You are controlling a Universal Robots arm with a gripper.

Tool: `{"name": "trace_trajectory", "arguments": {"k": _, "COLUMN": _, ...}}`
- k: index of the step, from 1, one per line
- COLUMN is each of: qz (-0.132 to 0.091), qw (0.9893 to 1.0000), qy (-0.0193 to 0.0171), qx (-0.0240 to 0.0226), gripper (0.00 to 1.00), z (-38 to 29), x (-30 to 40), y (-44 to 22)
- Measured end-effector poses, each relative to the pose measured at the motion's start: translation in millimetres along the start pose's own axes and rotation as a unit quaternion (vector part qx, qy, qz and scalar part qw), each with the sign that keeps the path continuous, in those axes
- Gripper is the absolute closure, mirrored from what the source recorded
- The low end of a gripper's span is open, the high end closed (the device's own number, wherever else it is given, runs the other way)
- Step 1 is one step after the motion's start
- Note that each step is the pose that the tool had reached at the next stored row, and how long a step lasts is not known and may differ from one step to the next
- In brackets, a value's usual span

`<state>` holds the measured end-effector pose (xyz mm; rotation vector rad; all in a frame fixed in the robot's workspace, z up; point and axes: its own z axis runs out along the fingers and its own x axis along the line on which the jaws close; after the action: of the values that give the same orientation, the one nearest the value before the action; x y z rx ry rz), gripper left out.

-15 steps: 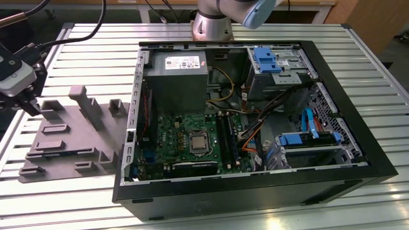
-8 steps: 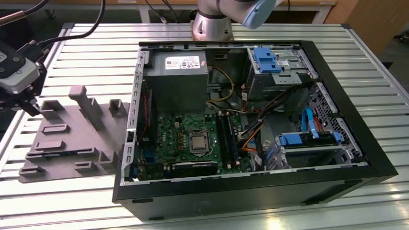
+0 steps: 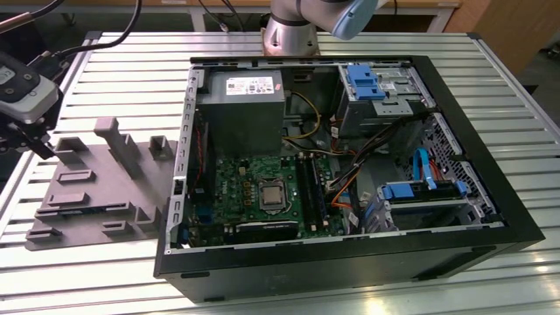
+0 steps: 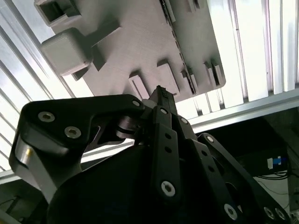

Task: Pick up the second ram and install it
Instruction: 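Pick up the second ram and move it above second insertion slot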

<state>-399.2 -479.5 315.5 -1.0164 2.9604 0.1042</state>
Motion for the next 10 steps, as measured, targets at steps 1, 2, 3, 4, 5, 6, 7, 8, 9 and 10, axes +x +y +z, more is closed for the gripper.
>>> {"name": "trace_trajectory", "arguments": {"k": 1, "qz": -0.005, "qw": 1.0000, "qy": 0.0003, "qx": -0.0001, "gripper": 0.89, "z": 0.0, "x": 0.0, "y": 0.0}}
{"name": "trace_trajectory", "arguments": {"k": 2, "qz": -0.010, "qw": 1.0000, "qy": 0.0006, "qx": -0.0003, "gripper": 0.89, "z": 0.0, "x": 0.0, "y": 0.0}}
{"name": "trace_trajectory", "arguments": {"k": 3, "qz": -0.015, "qw": 0.9999, "qy": 0.0009, "qx": -0.0004, "gripper": 0.89, "z": 0.0, "x": 0.0, "y": 0.0}}
{"name": "trace_trajectory", "arguments": {"k": 4, "qz": -0.019, "qw": 0.9998, "qy": 0.0012, "qx": -0.0006, "gripper": 0.89, "z": 0.0, "x": 0.0, "y": 0.0}}
{"name": "trace_trajectory", "arguments": {"k": 5, "qz": -0.024, "qw": 0.9997, "qy": 0.0014, "qx": -0.0007, "gripper": 0.89, "z": 0.0, "x": 0.0, "y": 0.0}}
{"name": "trace_trajectory", "arguments": {"k": 6, "qz": -0.029, "qw": 0.9996, "qy": 0.0017, "qx": -0.0009, "gripper": 0.89, "z": 0.0, "x": 0.0, "y": 0.0}}
{"name": "trace_trajectory", "arguments": {"k": 7, "qz": -0.034, "qw": 0.9994, "qy": 0.0020, "qx": -0.0010, "gripper": 0.89, "z": 0.0, "x": 0.0, "y": 0.0}}
{"name": "trace_trajectory", "arguments": {"k": 8, "qz": -0.039, "qw": 0.9992, "qy": 0.0023, "qx": -0.0012, "gripper": 0.89, "z": 0.0, "x": 0.0, "y": 0.0}}
{"name": "trace_trajectory", "arguments": {"k": 9, "qz": -0.043, "qw": 0.9991, "qy": 0.0026, "qx": -0.0013, "gripper": 0.89, "z": 0.0, "x": 0.0, "y": 0.0}}
{"name": "trace_trajectory", "arguments": {"k": 10, "qz": -0.048, "qw": 0.9988, "qy": 0.0028, "qx": -0.0015, "gripper": 0.89, "z": 0.0, "x": 0.0, "y": 0.0}}
